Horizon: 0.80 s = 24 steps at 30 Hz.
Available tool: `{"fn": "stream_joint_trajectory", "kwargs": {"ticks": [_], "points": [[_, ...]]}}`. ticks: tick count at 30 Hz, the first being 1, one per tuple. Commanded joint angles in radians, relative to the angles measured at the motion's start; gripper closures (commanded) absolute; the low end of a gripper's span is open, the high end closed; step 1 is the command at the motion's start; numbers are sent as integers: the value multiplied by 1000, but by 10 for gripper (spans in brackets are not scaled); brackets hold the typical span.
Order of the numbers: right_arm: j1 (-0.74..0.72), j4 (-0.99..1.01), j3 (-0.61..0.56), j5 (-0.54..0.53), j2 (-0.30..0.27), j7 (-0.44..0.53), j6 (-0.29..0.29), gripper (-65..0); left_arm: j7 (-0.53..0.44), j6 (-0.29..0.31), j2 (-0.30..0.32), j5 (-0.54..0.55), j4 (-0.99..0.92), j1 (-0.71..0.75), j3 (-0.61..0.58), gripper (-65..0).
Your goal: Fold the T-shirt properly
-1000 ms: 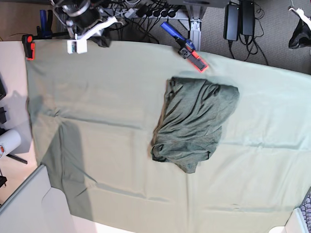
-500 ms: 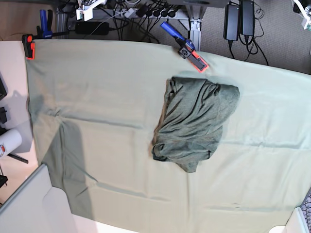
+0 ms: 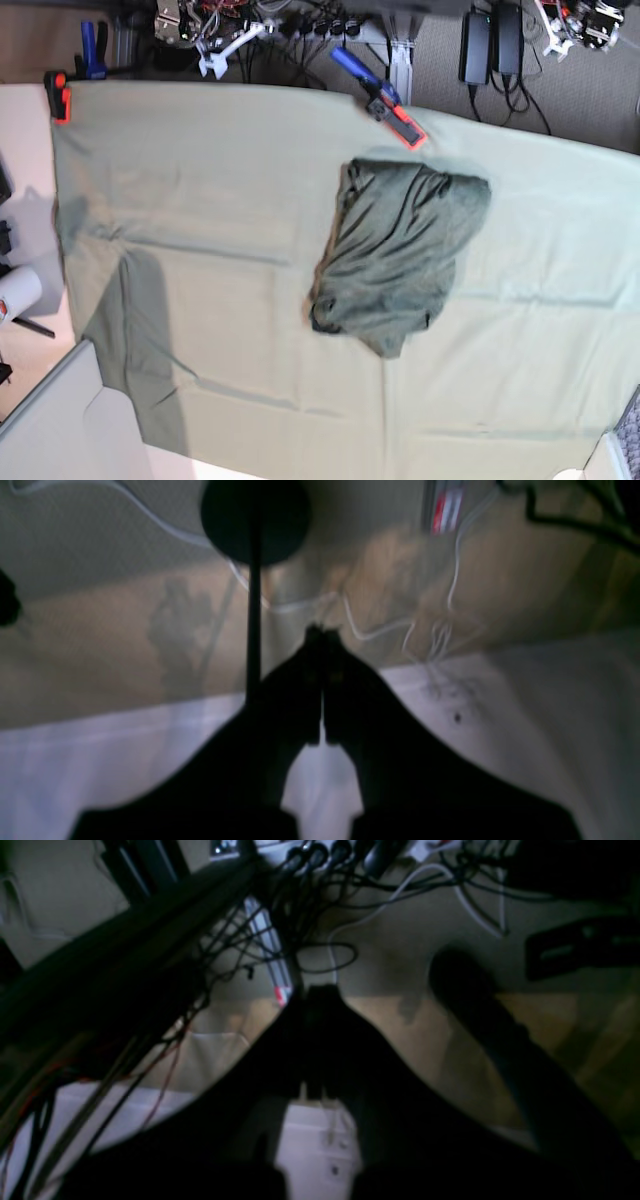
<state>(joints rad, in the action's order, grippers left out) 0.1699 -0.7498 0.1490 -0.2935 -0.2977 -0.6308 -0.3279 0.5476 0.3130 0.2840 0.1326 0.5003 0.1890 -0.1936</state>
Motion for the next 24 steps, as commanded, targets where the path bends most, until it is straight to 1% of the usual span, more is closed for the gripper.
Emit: {"fn": "stream_joint_trajectory", "kwargs": {"ticks": [1, 3, 5, 8, 9, 12, 15, 17, 19, 24], "points": [[-15, 2, -18, 2, -18, -12, 16, 0, 11, 1, 5, -11, -23, -22, 0, 0], [-35, 8, -61, 2, -17, -37, 48, 0, 11, 1, -5, -16, -40, -59, 0, 0], [-43, 8, -86, 11, -12, -80, 53, 0, 11, 1, -6, -17, -35, -83, 0, 0], [-41, 8, -88, 78, 2, -163, 53, 0, 26, 6, 2, -15, -22, -119, -20, 0], [-39, 8, -88, 95, 6, -188, 53, 0, 36, 10, 8, 2, -17, -130, -36, 0], [-39, 8, -88, 111, 16, -277, 52, 0, 83, 12, 30, 101, 6, -145, -90, 0], [-33, 7, -88, 108, 19, -336, 53, 0, 82, 12, 42, 131, 30, -139, -130, 0], [-29, 7, -88, 98, 18, -338, 52, 0, 85, 13, 43, 146, 39, -138, -141, 0], [-28, 7, -88, 79, 18, -321, 52, 0, 84, 13, 43, 149, 40, -138, -141, 0], [-28, 6, -88, 64, 18, -224, 52, 0, 85, 13, 43, 148, 41, -133, -141, 0]]}}
